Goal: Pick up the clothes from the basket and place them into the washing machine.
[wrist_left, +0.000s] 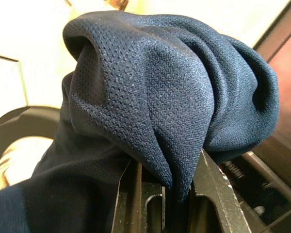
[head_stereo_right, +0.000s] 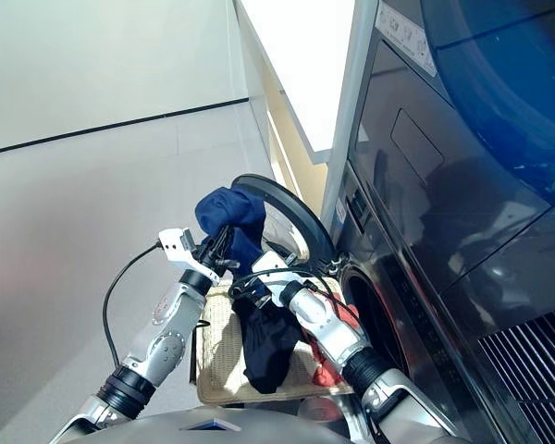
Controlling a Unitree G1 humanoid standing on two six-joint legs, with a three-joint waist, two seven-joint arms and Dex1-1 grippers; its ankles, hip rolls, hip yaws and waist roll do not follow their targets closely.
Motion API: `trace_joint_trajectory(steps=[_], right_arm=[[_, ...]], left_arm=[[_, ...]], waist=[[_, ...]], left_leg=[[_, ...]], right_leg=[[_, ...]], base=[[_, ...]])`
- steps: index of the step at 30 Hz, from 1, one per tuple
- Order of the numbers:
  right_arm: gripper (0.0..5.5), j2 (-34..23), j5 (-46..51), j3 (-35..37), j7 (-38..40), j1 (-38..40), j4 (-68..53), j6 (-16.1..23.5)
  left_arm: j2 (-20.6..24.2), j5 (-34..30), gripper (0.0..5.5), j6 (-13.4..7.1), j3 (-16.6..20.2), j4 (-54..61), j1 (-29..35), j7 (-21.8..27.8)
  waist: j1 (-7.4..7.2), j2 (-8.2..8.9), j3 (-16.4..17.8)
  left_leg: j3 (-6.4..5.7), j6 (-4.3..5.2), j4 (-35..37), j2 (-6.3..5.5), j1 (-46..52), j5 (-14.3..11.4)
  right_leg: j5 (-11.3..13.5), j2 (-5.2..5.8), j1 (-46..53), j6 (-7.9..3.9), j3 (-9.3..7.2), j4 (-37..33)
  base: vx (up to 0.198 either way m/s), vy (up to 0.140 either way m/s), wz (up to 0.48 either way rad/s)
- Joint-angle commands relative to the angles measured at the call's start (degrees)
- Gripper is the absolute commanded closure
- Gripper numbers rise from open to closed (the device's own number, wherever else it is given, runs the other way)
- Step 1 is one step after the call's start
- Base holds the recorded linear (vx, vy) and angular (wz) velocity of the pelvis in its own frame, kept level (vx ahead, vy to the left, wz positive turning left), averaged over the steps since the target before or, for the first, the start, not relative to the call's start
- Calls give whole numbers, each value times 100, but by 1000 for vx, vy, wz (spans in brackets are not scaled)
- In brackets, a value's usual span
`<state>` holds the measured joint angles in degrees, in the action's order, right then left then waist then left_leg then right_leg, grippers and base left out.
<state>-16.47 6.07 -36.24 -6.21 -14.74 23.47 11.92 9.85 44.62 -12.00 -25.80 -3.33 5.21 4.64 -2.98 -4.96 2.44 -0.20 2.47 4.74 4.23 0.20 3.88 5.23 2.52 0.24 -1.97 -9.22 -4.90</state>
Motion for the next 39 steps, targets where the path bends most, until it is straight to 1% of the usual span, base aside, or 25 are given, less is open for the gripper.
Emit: trace_joint_trajectory(steps=[1, 8, 9, 10, 11, 14, 17, 22, 27, 28, 29, 30, 31, 33, 34, 35, 36, 37, 38, 39], right_arm=[[0, 489, 252, 141, 95, -514, -7, 382], [0, 439, 90, 151, 130, -671, -156, 426], [244, 449, 100, 149, 130, -696, -146, 428], [311, 449, 100, 149, 130, -696, -146, 428], [550, 451, 102, 145, 140, -720, -133, 426], [550, 455, 94, 153, 156, -746, -140, 435], [550, 436, 77, 216, 190, -689, -193, 451], [550, 358, 28, 366, 231, -493, -257, 456], [550, 310, -21, 534, 294, -247, -253, 451], [550, 295, -50, 586, 308, -157, -278, 449], [550, 284, -109, 637, 350, -95, -276, 445], [550, 277, -154, 664, 389, -49, -269, 443], [550, 277, -155, 663, 390, -49, -270, 443], [550, 275, -272, 817, 593, 92, -380, 421], [550, 273, -273, 817, 594, 95, -384, 418], [550, 291, -461, 865, 622, 115, -93, 374], [550, 448, -306, 859, 631, 117, 429, 379], [550, 453, -305, 858, 632, 110, 441, 387], [550, 431, -192, 1000, 634, 236, 288, 142], [550, 427, -191, 1001, 632, 241, 282, 138]], left_arm=[[169, 135, 550, -206, -44, 375, 519, 252], [148, 271, 550, -172, -131, 407, 518, 359], [150, 303, 550, -157, -152, 428, 519, 378], [150, 303, 550, -157, -152, 428, 519, 378], [152, 333, 550, -154, -176, 448, 517, 393], [187, 357, 550, -135, -209, 466, 494, 442], [208, 358, 550, -148, -168, 475, 450, 438], [250, 361, 550, -109, -106, 426, 339, 510], [246, 306, 550, -161, 170, 96, 182, 427], [220, 305, 440, -172, 311, 13, 89, 405], [179, 312, 58, -208, 437, -34, 31, 355], [159, 329, 0, -214, 529, -114, 7, 319], [159, 329, 0, -215, 530, -115, 7, 320], [64, 374, 0, -287, 852, -301, -108, 192], [63, 374, 0, -287, 852, -301, -108, 193], [33, 381, 0, -335, 1032, -418, -167, 90], [-8, 402, 0, -363, 1086, -529, -150, 55], [-7, 402, 0, -364, 1087, -530, -147, 56], [7, 417, 0, -364, 1406, -576, -269, -94], [6, 416, 0, -363, 1406, -574, -272, -95]], waist=[[32, 462, -107], [37, 501, -112], [40, 508, -110], [40, 508, -110], [42, 511, -109], [43, 529, -114], [40, 538, -122], [23, 543, -131], [8, 534, -141], [5, 533, -136], [6, 532, -135], [3, 532, -129], [2, 532, -129], [2, 526, -124], [2, 524, -124], [14, 521, -116], [35, 528, -108], [33, 530, -105], [55, 547, -103], [55, 546, -104]], left_leg=[[161, -47, -140, -327, 383, -569], [153, -49, -134, -318, 376, -580], [151, -51, -137, -318, 370, -582], [151, -51, -137, -318, 370, -582], [151, -52, -133, -315, 374, -583], [154, -56, -139, -306, 380, -591], [150, -55, -138, -304, 385, -595], [149, -61, -149, -306, 404, -615], [163, -67, -162, -320, 416, -629], [163, -68, -170, -322, 414, -631], [158, -68, -171, -323, 410, -631], [154, -68, -174, -325, 406, -630], [154, -68, -174, -325, 406, -630], [153, -78, -171, -335, 396, -629], [153, -78, -171, -334, 397, -629], [154, -79, -179, -341, 381, -628], [143, -78, -186, -346, 366, -626], [142, -78, -187, -346, 367, -627], [145, -72, -180, -346, 354, -618], [144, -72, -179, -346, 355, -618]], right_leg=[[-508, 163, 253, -516, 103, 5], [-513, 152, 258, -521, 100, -5], [-513, 152, 254, -522, 100, -6], [-513, 152, 254, -522, 100, -6], [-515, 150, 253, -523, 101, -7], [-522, 146, 260, -521, 107, -10], [-529, 143, 269, -519, 116, -10], [-541, 146, 285, -523, 121, -10], [-545, 144, 296, -532, 126, -7], [-542, 151, 293, -532, 132, 1], [-542, 155, 293, -531, 134, -1], [-542, 158, 290, -530, 135, 3], [-542, 158, 291, -530, 134, 3], [-538, 166, 272, -533, 138, 8], [-538, 166, 273, -533, 138, 9], [-535, 170, 253, -532, 128, 15], [-531, 174, 249, -533, 119, 14], [-532, 174, 251, -533, 118, 14], [-528, 175, 234, -530, 102, 11], [-528, 175, 234, -530, 101, 11]], base=[[0, 0, 0], [0, 0, 0], [0, 0, 0], [0, 0, 0], [0, 0, 0], [0, 0, 0], [0, 0, 0], [0, 0, 0], [0, 0, 0], [0, 0, 0], [0, 0, 0], [0, 0, 0], [0, 0, 0], [0, 0, 0], [0, 0, 0], [0, 0, 0], [0, 0, 0], [0, 0, 0], [0, 0, 0], [0, 0, 0]])
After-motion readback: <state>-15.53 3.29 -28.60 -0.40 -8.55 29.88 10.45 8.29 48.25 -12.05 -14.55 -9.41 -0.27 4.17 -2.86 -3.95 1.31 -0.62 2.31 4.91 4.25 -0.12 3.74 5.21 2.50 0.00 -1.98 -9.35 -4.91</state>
